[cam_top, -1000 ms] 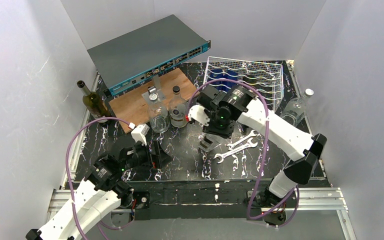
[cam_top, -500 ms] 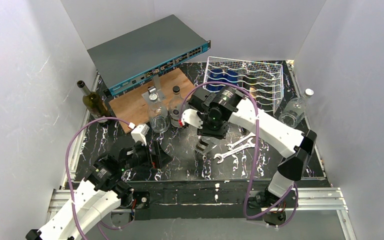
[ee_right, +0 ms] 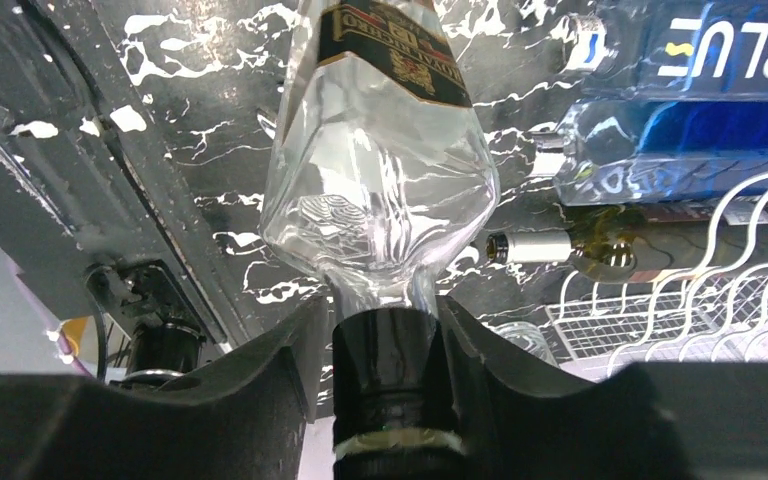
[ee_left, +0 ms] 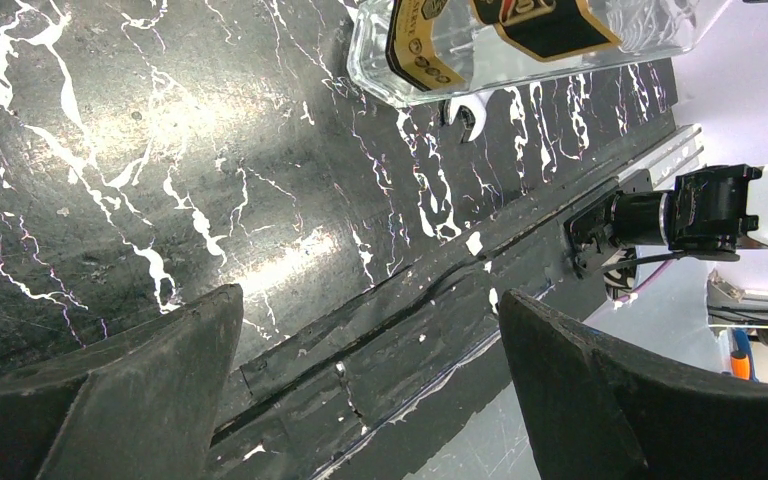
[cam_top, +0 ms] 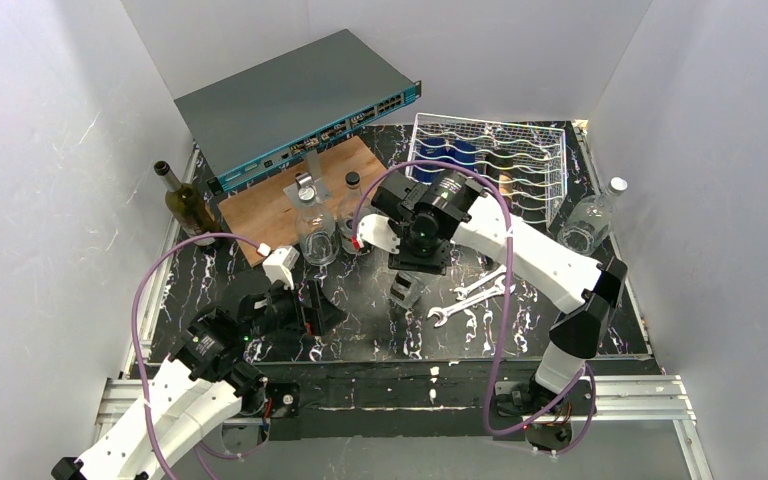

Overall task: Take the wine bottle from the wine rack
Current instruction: Place the wine bottle at the center of the board.

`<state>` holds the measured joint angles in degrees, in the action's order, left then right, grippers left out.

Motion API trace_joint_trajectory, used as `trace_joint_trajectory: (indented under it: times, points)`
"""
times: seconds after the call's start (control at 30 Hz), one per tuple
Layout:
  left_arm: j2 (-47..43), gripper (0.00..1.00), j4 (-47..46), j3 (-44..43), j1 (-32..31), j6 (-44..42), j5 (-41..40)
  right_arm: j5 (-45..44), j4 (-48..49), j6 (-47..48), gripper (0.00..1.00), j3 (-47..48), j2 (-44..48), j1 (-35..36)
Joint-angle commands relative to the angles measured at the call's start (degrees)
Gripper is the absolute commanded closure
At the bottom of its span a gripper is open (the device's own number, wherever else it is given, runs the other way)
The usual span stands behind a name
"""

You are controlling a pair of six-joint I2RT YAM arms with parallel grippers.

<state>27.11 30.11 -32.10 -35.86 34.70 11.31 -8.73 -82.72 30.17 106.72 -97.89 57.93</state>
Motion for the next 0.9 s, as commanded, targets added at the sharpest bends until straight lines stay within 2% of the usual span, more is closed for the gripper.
trace_joint_trajectory:
  times: [0.0,0.33,0.63,0.73,0.87]
  points:
    - [0.13,0.01,-0.38,-0.07,-0.23,-0.46,-0.59,-0.35,1.07,-0.29,0.46,3.58,-0.26,0.43]
    - [-0.12,0.01,-0.49,0.28,-0.20,-0.42,-0.50,-0.34,1.20,-0.53,0.37,4.47,-0.43,0.43]
    - [-0.13,0.01,-0.76,0.22,-0.19,-0.27,-0.25,-1.28,1.33,-2.02,0.23,3.34,1.40,0.43]
    - [-0.14,0.01,-0.92,0.13,-0.18,-0.24,0.01,-1.07,1.35,-2.37,0.15,2.95,2.31,0.13]
    - [-0.43,0.01,-1.37,0.14,-0.17,-0.17,0.73,-0.21,1.36,-2.73,0.12,2.25,3.58,-0.58]
